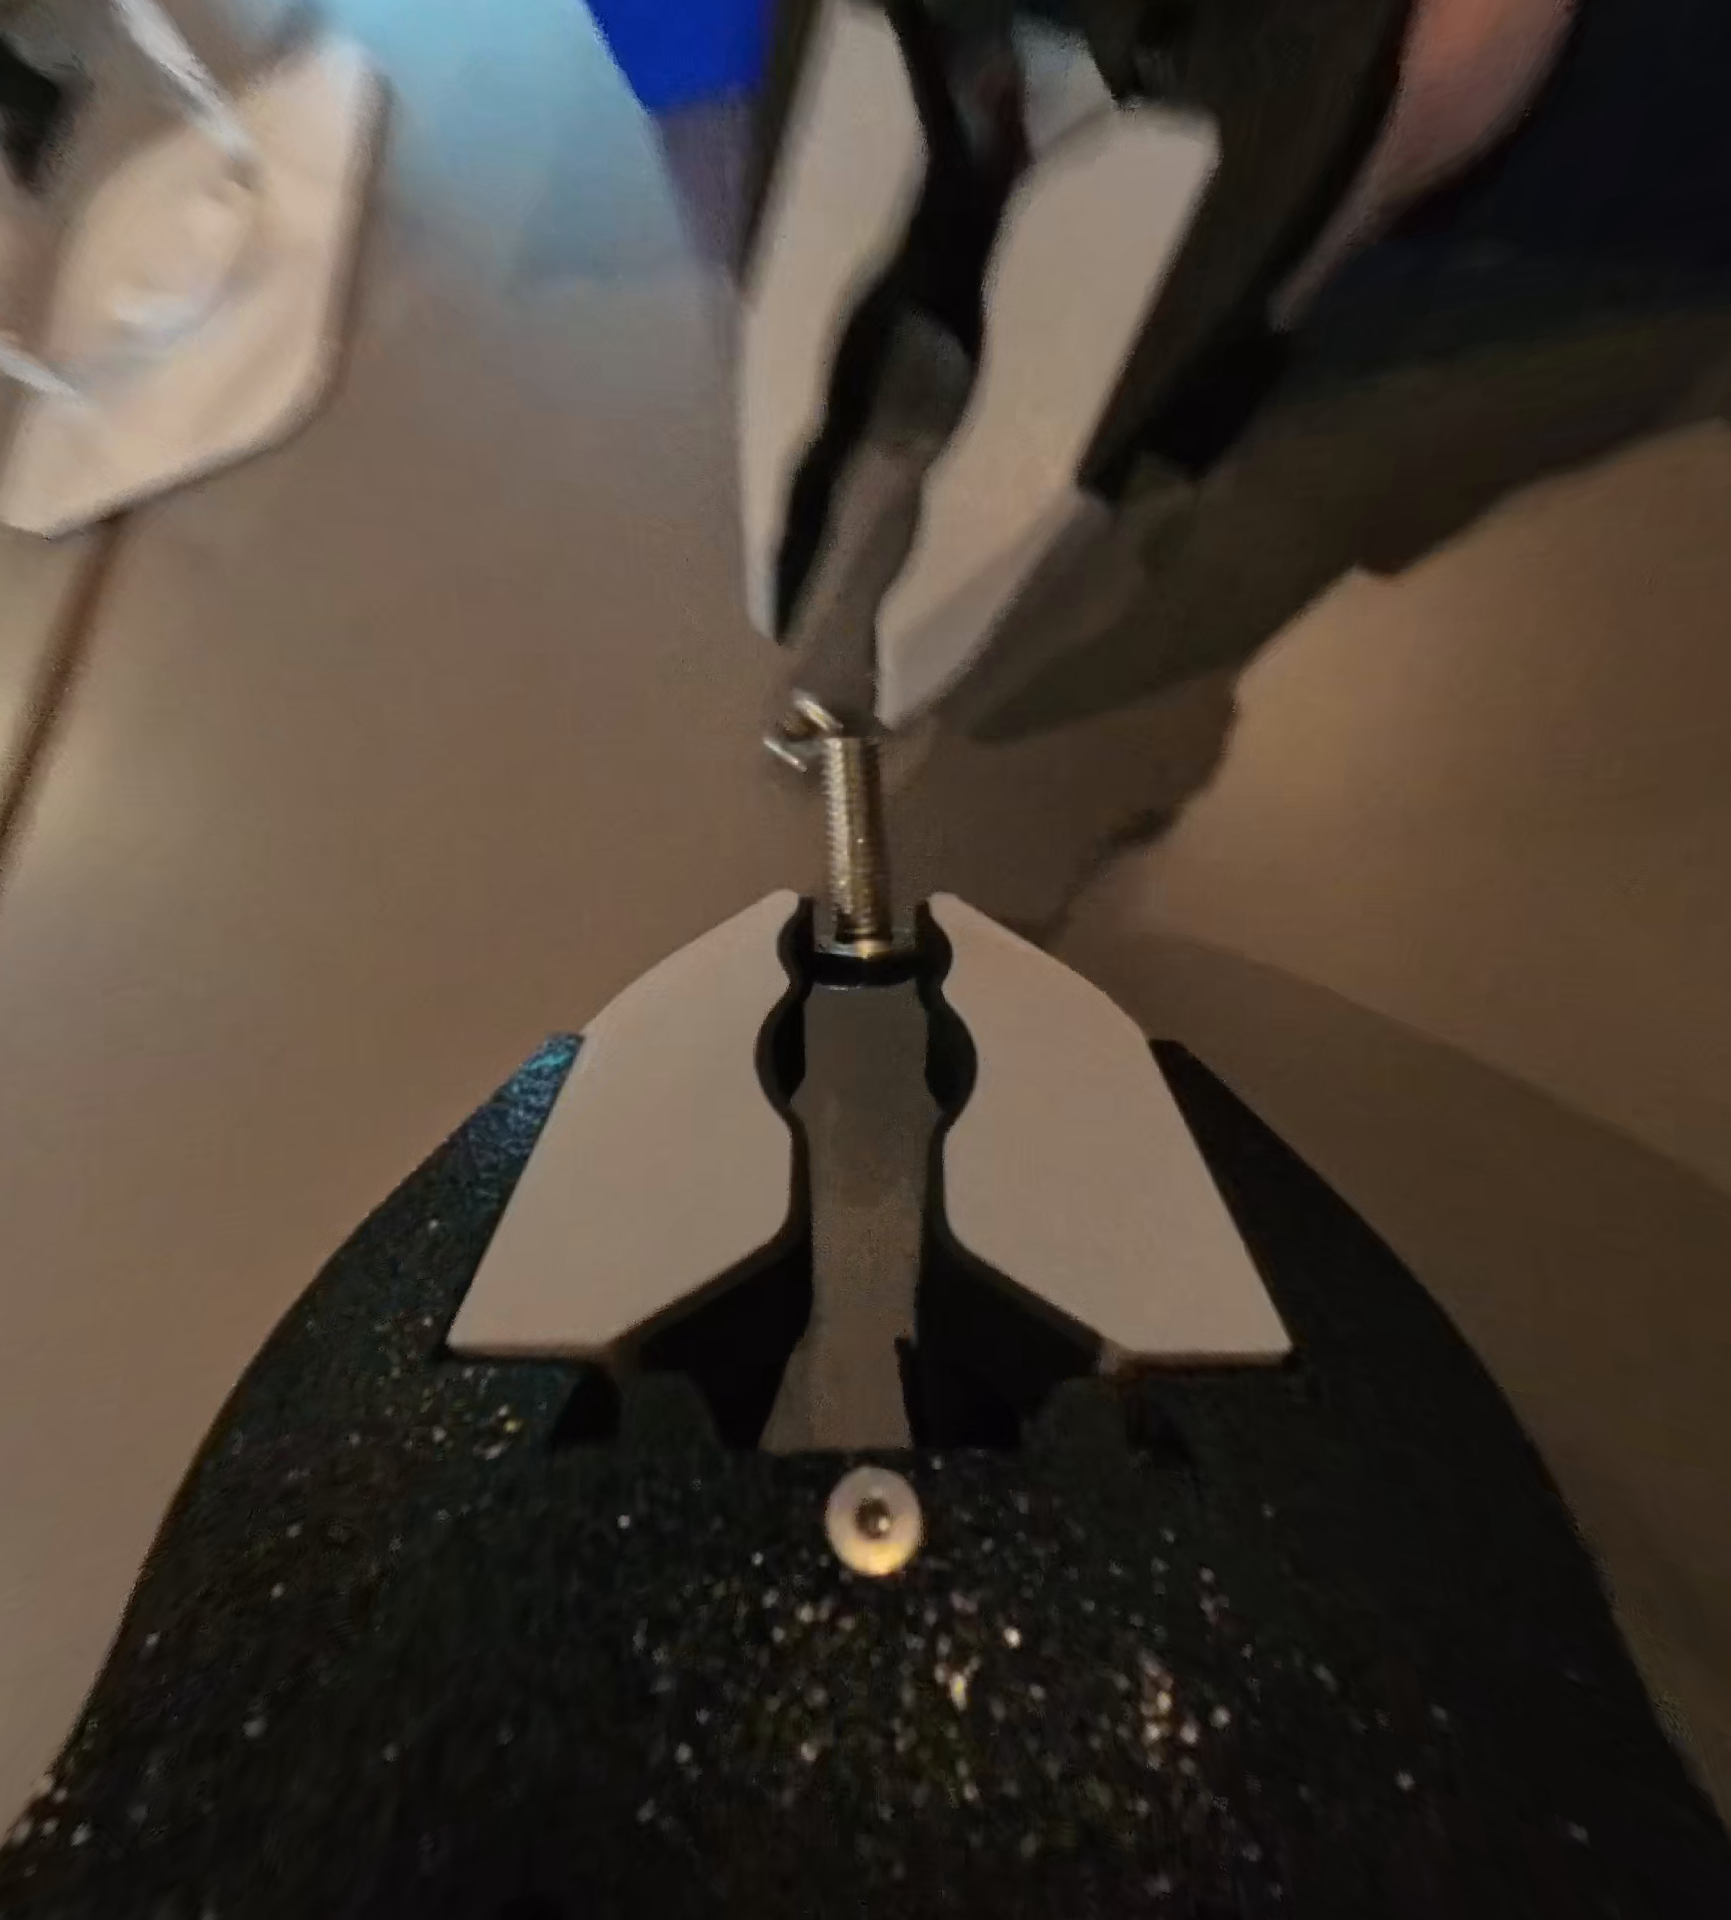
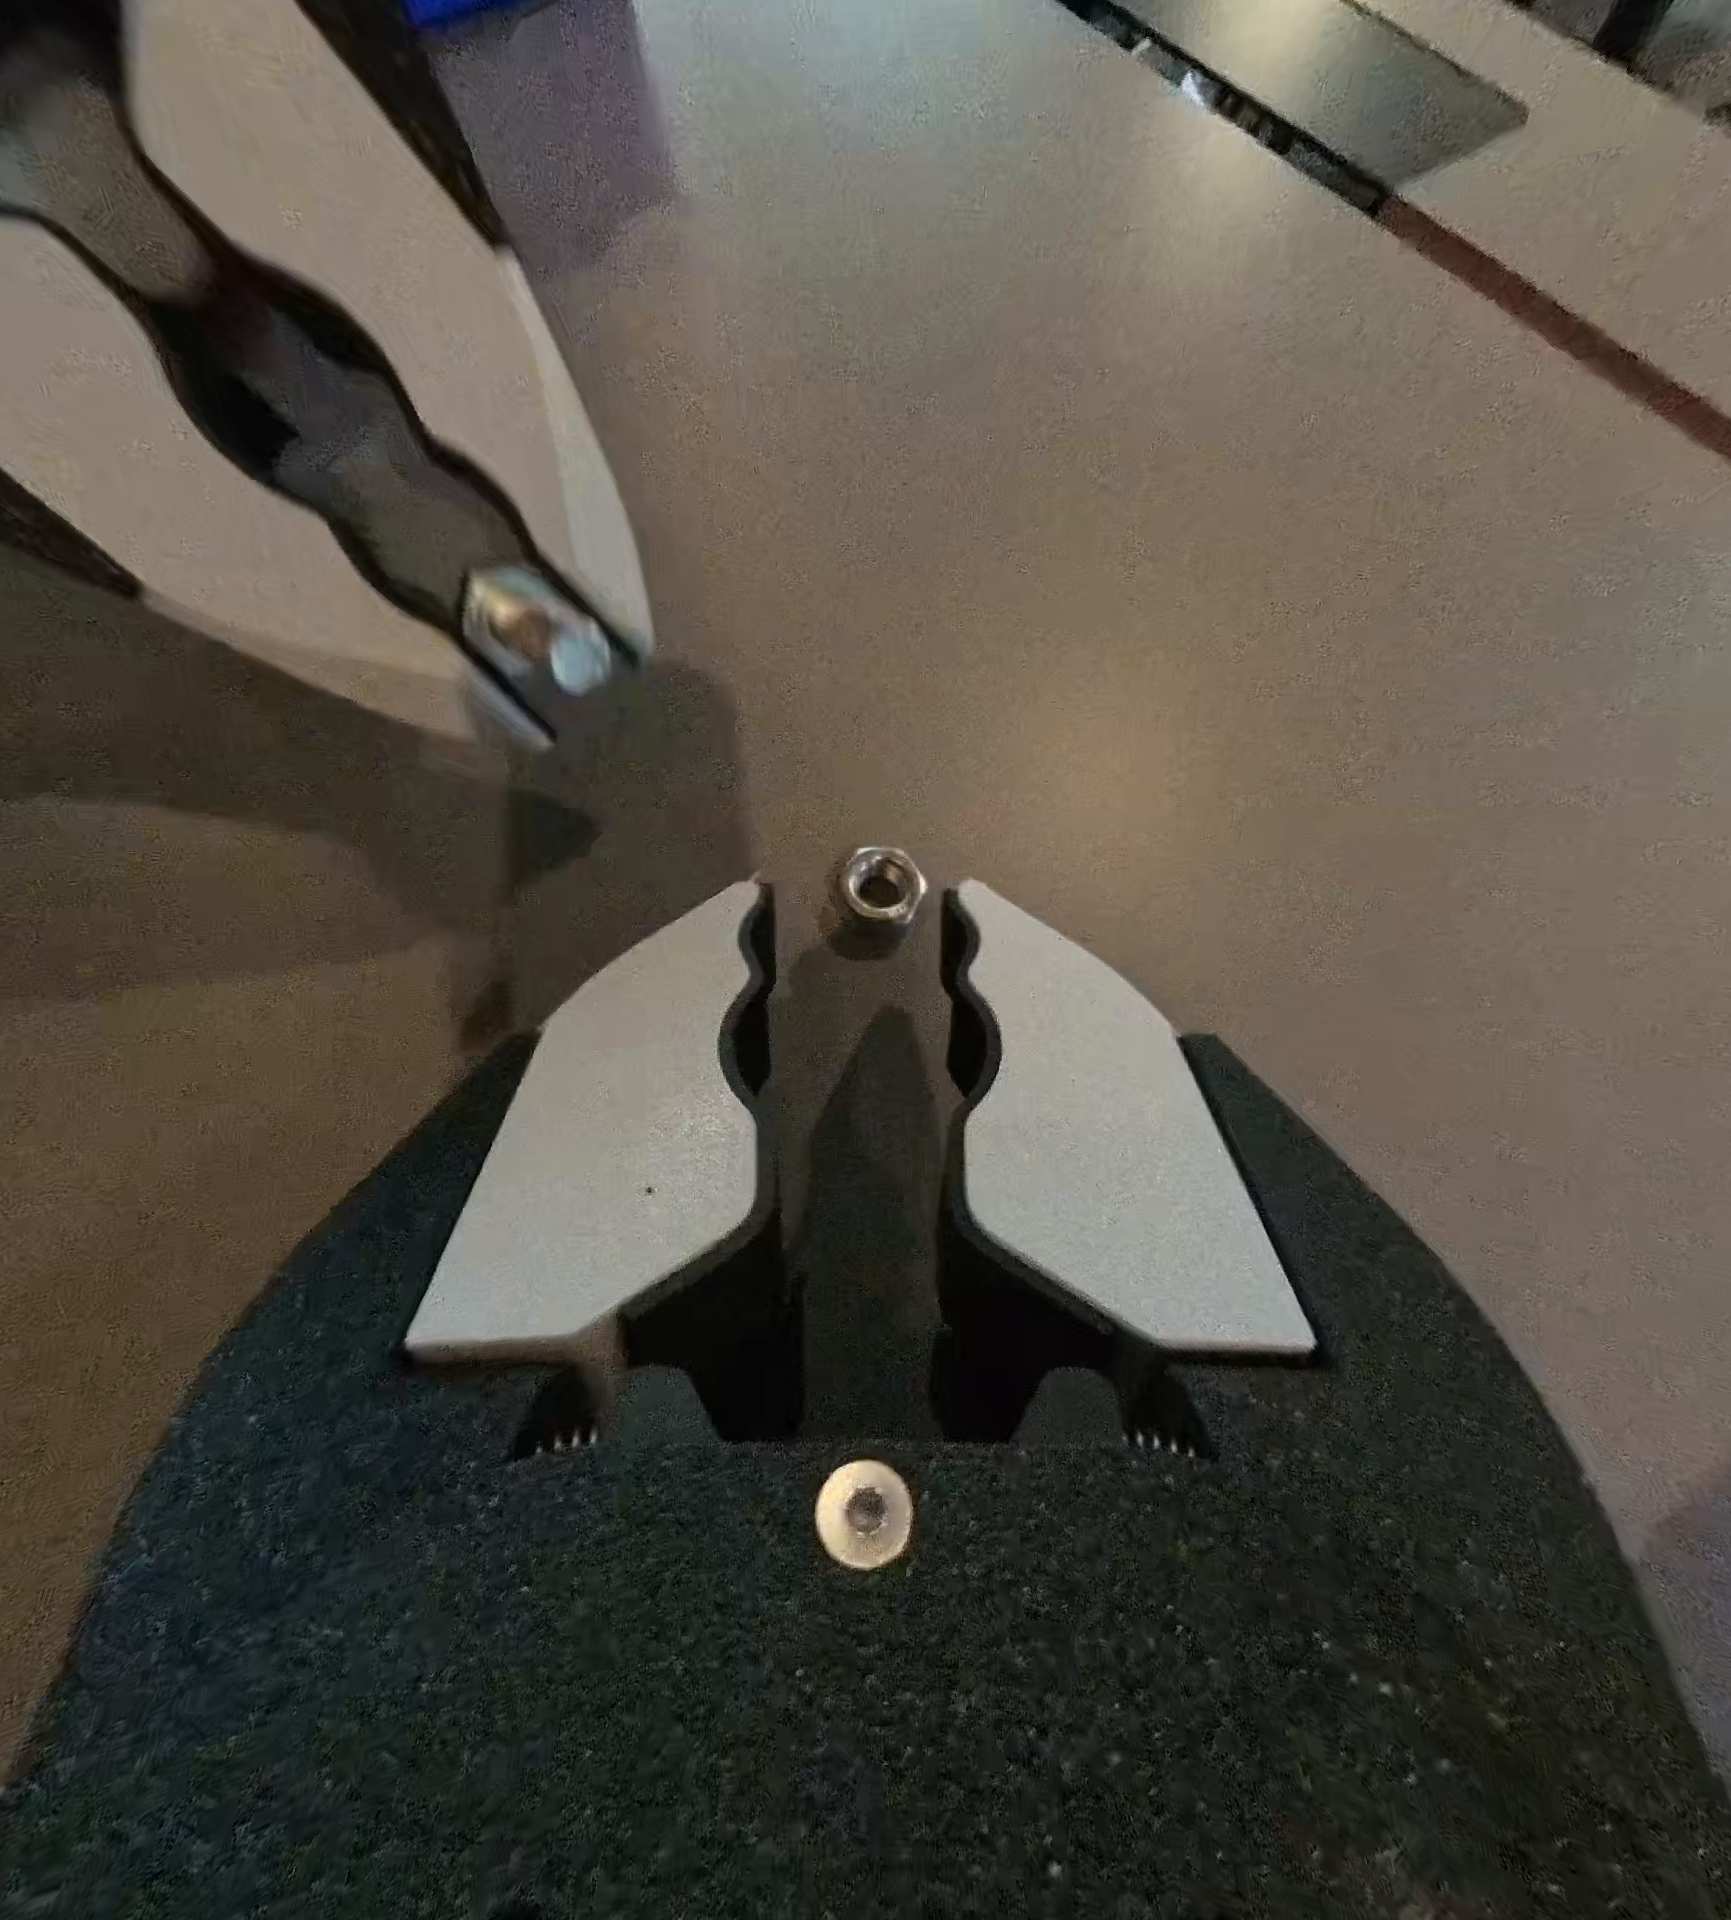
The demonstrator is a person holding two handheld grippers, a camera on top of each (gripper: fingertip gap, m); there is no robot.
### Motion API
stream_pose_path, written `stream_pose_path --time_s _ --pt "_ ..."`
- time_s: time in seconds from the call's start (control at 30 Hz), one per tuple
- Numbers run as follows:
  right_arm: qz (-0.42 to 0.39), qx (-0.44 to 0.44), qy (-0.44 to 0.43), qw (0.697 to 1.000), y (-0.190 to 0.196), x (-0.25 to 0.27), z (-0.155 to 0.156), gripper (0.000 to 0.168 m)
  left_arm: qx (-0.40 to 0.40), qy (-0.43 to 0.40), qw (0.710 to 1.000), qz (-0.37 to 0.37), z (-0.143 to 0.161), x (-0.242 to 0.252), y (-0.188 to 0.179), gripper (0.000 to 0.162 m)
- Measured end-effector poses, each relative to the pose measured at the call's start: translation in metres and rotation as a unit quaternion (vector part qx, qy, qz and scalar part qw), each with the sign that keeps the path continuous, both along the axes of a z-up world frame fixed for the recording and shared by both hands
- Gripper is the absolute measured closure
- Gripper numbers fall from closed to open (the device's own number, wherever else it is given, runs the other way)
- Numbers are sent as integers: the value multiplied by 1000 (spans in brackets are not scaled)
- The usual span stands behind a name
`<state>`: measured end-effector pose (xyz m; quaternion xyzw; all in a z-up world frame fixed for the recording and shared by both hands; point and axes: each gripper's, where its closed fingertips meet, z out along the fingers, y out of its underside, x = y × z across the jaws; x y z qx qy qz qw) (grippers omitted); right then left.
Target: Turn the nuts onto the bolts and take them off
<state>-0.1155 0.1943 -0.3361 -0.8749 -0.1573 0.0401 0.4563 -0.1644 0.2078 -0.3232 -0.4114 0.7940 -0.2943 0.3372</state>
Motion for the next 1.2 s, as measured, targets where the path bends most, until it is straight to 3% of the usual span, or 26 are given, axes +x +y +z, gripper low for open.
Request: stream_pose_path --time_s 0.03,0.17,0.43,0.5,0.6,0.7,0.8,0.87,0.97,1.07,1.2 --pt "-8 -8 7 1000 1 0 -4 138 -9 -41 999 20 11 4 4 144" --pt "-34 -30 -8 999 7 7 -12 138 -32 -133 989 61 32 5 18 144" --pt "-36 -54 -8 998 10 3 -15 150 -56 -142 986 61 32 3 19 144" --pt "-43 -27 -26 998 4 5 5 150 -62 -141 986 61 32 2 20 144" --pt "-58 31 -45 997 -20 5 60 150 -67 -140 986 63 32 0 20 144" --pt "-99 61 -93 989 -68 32 113 150 -69 -138 986 61 31 -1 19 144" --pt "-207 42 -144 967 -134 98 140 151 -69 -134 987 56 29 -1 16 144" --pt "-259 -8 -150 954 -175 138 130 151 -68 -133 987 51 29 -1 14 144" --pt "-264 -116 -106 952 -214 169 84 151 -65 -133 988 48 28 -1 12 144" --pt "-240 -184 -65 951 -228 178 44 151 -63 -134 988 45 28 -1 11 144" --pt "-217 -246 -37 944 -236 180 14 150 -59 -132 989 43 28 -2 10 144"
